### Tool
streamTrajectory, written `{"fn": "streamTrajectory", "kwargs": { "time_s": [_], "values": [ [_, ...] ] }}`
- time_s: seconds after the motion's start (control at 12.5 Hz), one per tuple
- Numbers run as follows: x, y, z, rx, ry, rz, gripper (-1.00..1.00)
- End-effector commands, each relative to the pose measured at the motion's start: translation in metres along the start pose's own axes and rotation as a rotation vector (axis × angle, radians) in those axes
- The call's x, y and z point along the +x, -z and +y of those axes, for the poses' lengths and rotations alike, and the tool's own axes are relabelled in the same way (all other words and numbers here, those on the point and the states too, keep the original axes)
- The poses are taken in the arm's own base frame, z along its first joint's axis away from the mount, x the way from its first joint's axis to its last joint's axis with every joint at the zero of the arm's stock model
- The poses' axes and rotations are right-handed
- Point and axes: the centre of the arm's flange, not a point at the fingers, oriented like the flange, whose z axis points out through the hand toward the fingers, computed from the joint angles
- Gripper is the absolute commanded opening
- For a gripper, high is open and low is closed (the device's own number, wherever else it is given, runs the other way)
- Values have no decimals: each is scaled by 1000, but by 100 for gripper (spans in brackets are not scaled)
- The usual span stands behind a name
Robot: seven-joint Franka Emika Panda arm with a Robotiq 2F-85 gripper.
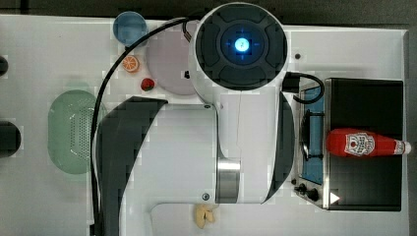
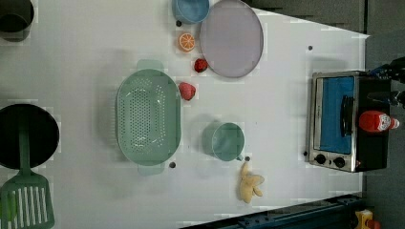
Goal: Pick Ketchup from oven and place it on table.
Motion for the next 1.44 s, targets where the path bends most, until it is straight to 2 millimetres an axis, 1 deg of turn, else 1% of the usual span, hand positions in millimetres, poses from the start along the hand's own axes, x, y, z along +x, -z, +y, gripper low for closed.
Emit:
{"fn": "streamTrajectory", "kwargs": {
  "time_s": [0.08,0.16,0.24,0.32,0.56,0.72,0.88,0.96,1.12,1.2,1.44],
  "values": [
    [-102,72,134,-11,16,-31,58],
    [-100,71,135,-10,12,-34,84],
    [-96,70,137,-7,4,-35,100],
    [-85,65,141,-2,-18,-41,100],
    [-46,43,163,-14,-103,-97,100],
    [-15,29,182,1,-173,-107,100],
    [21,21,201,54,-238,-57,100],
    [54,9,220,70,-293,4,100],
    [80,-11,237,60,-345,21,100],
    [99,-25,249,63,-385,37,100],
    [138,-56,273,73,-462,108,100]
  ]
}}
